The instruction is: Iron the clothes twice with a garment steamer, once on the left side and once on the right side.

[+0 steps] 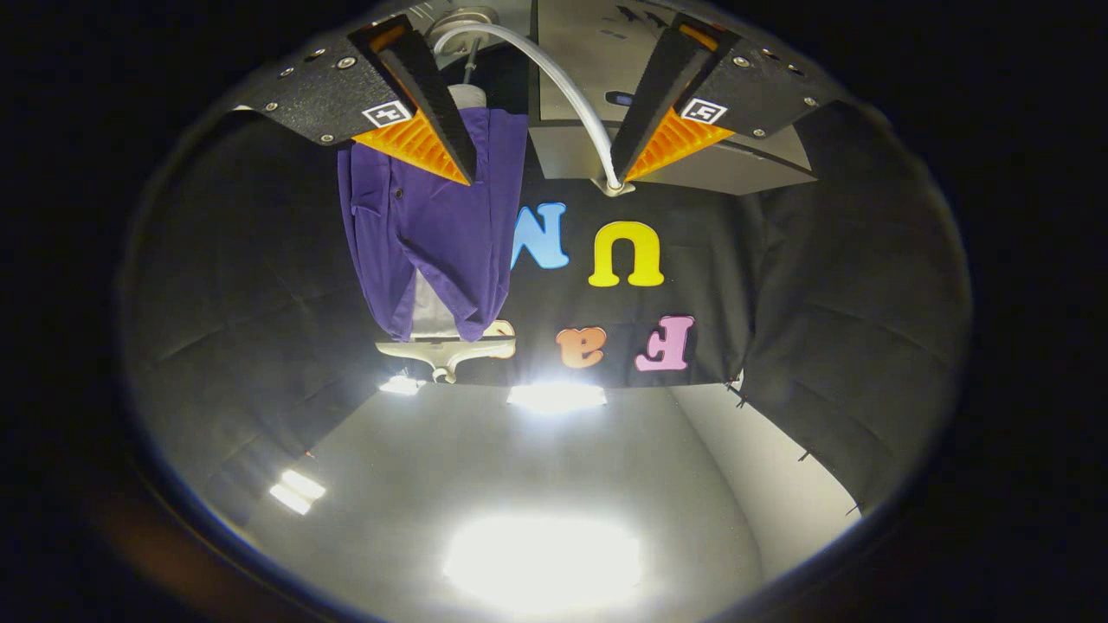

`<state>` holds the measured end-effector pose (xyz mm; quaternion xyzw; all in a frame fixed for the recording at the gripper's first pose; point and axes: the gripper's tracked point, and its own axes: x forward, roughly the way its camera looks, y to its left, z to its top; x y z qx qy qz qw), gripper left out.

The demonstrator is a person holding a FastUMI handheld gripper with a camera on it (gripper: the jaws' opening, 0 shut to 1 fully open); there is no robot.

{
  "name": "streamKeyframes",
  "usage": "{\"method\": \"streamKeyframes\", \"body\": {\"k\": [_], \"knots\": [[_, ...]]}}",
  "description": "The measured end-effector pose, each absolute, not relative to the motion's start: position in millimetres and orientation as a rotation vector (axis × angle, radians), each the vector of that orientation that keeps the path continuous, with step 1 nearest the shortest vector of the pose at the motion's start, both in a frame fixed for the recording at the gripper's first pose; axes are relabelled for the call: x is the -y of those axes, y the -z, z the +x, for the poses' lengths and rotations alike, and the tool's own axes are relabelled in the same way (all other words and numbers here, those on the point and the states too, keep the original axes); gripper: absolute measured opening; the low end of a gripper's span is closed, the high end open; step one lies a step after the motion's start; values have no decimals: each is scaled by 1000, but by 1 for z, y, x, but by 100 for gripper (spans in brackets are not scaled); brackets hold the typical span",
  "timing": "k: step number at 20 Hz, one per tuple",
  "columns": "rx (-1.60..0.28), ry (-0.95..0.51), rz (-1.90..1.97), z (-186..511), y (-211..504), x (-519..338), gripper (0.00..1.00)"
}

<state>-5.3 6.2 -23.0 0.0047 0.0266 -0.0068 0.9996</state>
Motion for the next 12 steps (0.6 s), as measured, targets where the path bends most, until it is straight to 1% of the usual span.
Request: {"method": "streamKeyframes", "body": {"k": [12], "knots": [[-74,40,25,-7,28,4,96]]}}
